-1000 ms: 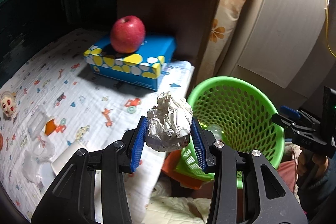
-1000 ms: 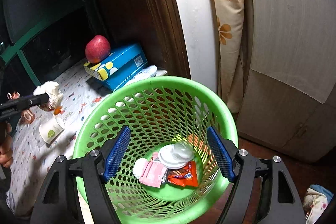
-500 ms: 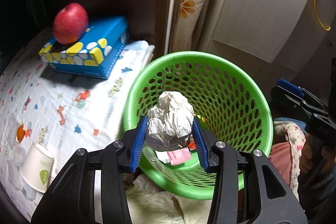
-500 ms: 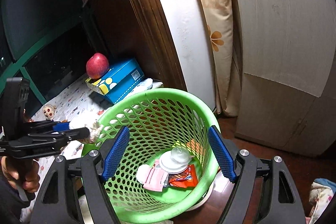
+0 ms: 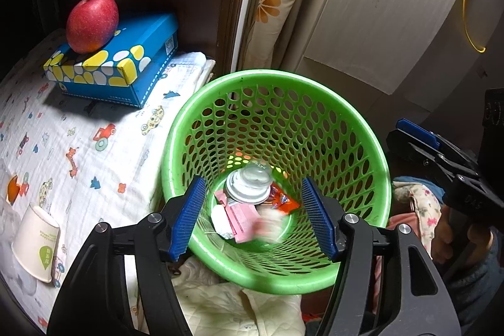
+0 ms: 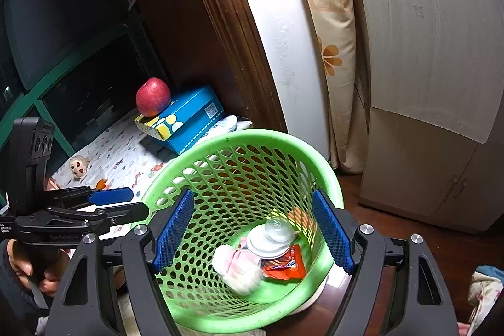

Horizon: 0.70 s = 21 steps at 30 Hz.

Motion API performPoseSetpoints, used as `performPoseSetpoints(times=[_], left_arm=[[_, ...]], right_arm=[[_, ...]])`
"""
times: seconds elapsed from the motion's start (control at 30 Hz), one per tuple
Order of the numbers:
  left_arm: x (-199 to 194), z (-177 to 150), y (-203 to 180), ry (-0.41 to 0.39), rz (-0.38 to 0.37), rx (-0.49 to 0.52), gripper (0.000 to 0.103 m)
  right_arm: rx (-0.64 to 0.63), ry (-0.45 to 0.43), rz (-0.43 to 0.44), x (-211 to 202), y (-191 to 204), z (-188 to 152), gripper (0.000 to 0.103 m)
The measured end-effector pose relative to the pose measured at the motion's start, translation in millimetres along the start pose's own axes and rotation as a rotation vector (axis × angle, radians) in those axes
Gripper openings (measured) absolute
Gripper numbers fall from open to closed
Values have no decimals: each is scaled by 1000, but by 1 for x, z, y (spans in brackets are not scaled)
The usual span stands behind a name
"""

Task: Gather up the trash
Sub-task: 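Move both open tools back over the table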

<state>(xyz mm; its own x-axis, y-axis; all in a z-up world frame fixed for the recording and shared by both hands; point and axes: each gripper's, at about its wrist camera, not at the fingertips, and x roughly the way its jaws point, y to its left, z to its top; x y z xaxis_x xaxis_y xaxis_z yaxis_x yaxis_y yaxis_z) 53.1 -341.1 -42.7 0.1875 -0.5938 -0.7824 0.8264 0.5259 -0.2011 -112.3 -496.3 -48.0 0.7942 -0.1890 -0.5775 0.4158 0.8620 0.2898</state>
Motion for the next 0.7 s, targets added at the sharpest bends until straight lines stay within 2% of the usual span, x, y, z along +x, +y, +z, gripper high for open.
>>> performPoseSetpoints(times=[0.37, 0.7], left_arm=[[-41, -13, 48, -67, 93, -93, 66], [-78, -40, 117, -111, 208, -231, 66]], right_arm=[[-50, 8, 55, 4, 33, 4, 74], [-131, 42, 136, 22, 87, 7, 75]])
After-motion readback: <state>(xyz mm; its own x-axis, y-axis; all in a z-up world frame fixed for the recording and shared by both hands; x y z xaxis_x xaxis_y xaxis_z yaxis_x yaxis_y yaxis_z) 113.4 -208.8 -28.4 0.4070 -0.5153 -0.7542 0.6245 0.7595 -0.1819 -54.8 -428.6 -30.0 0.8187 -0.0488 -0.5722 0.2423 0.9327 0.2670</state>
